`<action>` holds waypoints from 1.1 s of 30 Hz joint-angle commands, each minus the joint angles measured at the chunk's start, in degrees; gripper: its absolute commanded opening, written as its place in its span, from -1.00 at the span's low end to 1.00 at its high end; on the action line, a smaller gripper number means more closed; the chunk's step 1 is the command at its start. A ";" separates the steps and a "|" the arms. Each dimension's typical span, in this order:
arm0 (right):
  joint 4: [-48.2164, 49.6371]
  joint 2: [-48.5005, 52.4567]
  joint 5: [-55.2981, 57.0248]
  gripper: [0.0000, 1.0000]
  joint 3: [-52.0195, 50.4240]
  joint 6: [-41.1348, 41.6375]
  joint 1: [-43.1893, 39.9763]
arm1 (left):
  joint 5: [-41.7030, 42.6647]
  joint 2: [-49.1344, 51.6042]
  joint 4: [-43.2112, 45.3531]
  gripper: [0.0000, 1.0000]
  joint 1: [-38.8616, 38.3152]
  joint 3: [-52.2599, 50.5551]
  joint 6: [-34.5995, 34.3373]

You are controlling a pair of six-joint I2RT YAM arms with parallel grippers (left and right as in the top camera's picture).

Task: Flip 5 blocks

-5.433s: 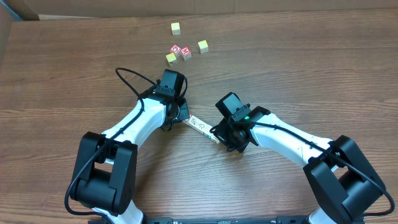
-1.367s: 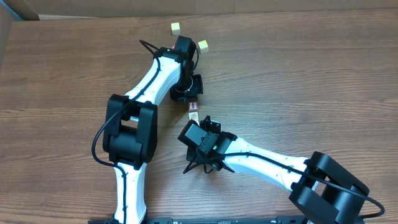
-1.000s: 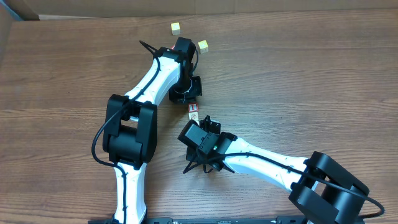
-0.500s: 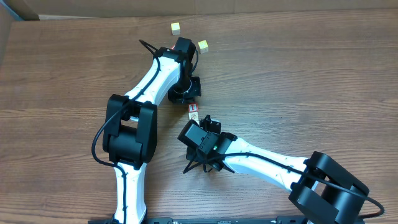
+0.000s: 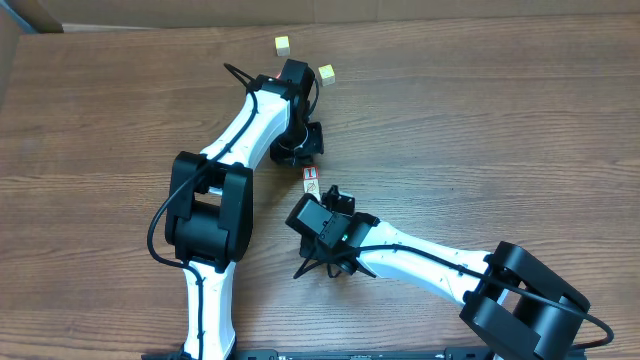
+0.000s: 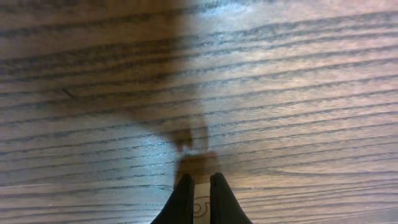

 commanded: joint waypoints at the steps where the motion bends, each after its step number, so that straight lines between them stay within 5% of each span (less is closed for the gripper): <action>1: -2.32 -1.16 0.00 -0.92 2.62 -2.14 -0.11 | -0.57 -2.71 0.00 -0.92 0.92 3.48 1.05; 9: -9.70 -7.69 -0.11 -0.91 7.91 -9.84 -0.15 | -0.81 -13.00 -1.88 -0.92 4.44 7.06 -1.07; 16: -5.46 -6.38 0.70 -0.85 9.31 -13.88 2.19 | -0.83 -21.31 -4.66 -0.87 12.26 7.06 -3.10; 33: -0.74 6.71 16.44 -0.92 16.02 -27.10 10.25 | -6.23 -18.95 -13.66 -0.56 16.37 6.91 -3.06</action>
